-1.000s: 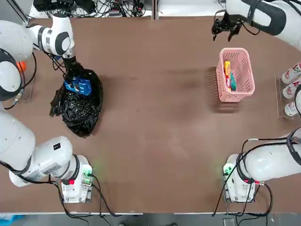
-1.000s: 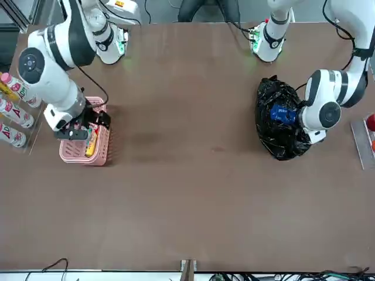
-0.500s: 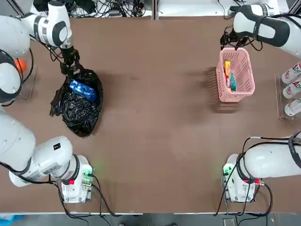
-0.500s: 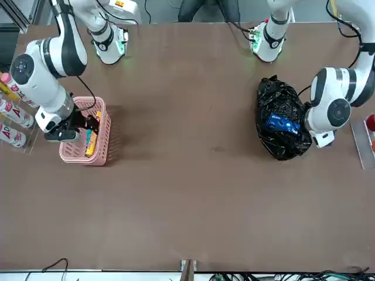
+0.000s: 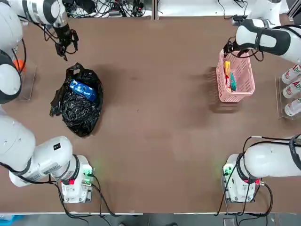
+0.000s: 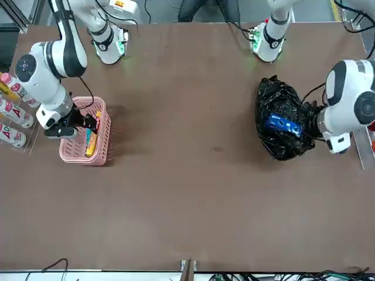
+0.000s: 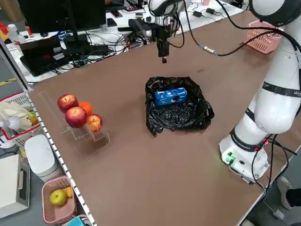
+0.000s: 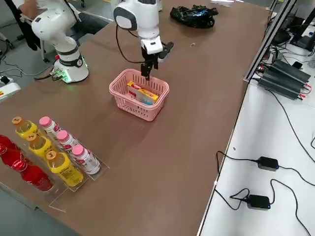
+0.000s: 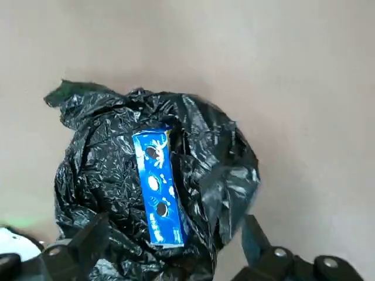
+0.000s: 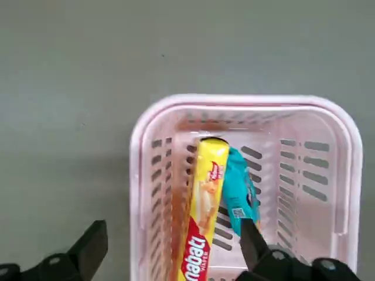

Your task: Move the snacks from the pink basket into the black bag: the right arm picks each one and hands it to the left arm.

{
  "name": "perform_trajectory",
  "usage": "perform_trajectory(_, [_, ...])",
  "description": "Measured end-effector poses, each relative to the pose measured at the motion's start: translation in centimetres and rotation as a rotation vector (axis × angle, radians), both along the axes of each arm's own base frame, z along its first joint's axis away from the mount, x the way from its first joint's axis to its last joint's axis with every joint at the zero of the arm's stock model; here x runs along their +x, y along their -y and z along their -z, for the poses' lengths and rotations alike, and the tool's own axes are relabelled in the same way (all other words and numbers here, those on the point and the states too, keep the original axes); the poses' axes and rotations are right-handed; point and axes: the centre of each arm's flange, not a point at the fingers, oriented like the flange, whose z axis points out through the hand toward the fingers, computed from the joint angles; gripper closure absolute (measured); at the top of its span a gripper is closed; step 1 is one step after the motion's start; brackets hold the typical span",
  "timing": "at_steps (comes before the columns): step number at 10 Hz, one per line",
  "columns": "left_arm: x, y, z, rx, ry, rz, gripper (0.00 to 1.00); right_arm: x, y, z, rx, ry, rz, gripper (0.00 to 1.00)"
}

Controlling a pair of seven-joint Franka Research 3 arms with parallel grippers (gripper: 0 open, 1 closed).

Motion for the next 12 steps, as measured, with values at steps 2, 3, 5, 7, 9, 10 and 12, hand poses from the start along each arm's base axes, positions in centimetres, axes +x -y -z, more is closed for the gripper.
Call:
perform_trajectory(2, [0.5, -0.2, -3.7, -0.052, -0.039, 0.154, 0.00, -0.6, 1.7, 0.9, -0.002, 0.004, 0.017, 0.00])
perform_trajectory(3, [0.5, -0.3, -6.1, -0.075, -0.045, 0.269, 0.00, -0.9, 2.0, 1.5, 0.002, 0.013, 0.028, 0.00])
perform_trajectory(5, [-0.1, -0.3, -11.5, -0.098, -0.025, 0.473, 0.00, -1.5, 2.0, 2.5, 0.013, 0.025, 0.041, 0.00])
perform_trajectory(7, [-0.4, 1.0, -15.5, -0.151, 0.019, 0.621, 0.00, -1.6, 2.3, 2.7, 0.023, 0.024, 0.060, 0.00])
perform_trajectory(9, [-1.5, 3.4, -19.4, -0.216, 0.090, 0.875, 0.00, -1.7, 2.6, 2.9, 0.024, 0.035, 0.069, 0.00])
perform_trajectory(10, [-2.5, 4.1, -21.8, -0.258, 0.151, 0.950, 0.00, -1.8, 2.6, 3.2, 0.023, 0.039, 0.070, 0.00])
perform_trajectory(12, [-4.0, 4.2, -25.0, -0.271, 0.220, 0.980, 0.00, -2.0, 2.7, 4.0, 0.025, 0.031, 0.075, 0.00])
